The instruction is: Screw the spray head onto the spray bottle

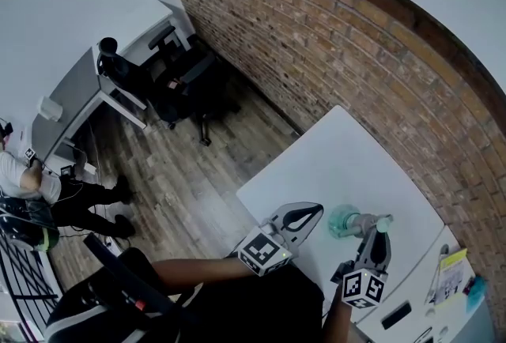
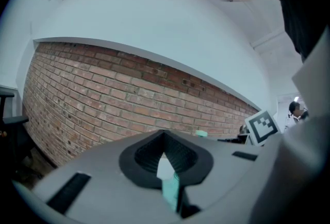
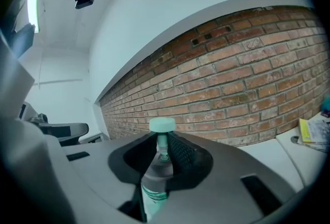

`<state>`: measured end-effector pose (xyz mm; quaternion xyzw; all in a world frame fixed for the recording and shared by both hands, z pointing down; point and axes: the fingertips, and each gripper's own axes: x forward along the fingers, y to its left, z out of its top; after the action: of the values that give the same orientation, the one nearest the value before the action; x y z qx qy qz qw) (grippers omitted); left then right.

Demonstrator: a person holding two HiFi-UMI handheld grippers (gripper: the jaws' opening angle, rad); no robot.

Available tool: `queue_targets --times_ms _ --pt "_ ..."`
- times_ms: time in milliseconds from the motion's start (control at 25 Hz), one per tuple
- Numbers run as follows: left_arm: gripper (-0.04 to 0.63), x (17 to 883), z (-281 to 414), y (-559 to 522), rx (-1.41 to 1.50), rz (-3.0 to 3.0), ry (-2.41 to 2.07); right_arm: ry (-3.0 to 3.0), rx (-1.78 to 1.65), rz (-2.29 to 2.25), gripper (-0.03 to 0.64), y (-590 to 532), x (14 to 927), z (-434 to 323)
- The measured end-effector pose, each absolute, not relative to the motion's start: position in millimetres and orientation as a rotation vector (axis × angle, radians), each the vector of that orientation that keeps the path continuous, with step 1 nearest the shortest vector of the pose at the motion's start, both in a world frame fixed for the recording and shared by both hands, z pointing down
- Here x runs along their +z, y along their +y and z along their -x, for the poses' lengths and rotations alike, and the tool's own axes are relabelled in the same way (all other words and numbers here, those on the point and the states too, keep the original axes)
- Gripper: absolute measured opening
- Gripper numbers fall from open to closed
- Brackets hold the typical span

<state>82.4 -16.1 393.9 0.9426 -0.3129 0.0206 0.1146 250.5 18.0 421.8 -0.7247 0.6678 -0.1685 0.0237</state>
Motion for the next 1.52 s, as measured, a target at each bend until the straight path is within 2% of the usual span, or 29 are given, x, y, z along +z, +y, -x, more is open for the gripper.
queue_targets --times_ms 760,1520 --pt "0.0 409 -59 -31 0.076 -2.702 -0.934 2.168 -0.465 2.296 0.071 9 444 -231" --pt "0.0 406 -58 -29 0.042 -2.72 -0.887 2.292 -0.207 2.402 0.067 21 449 -215"
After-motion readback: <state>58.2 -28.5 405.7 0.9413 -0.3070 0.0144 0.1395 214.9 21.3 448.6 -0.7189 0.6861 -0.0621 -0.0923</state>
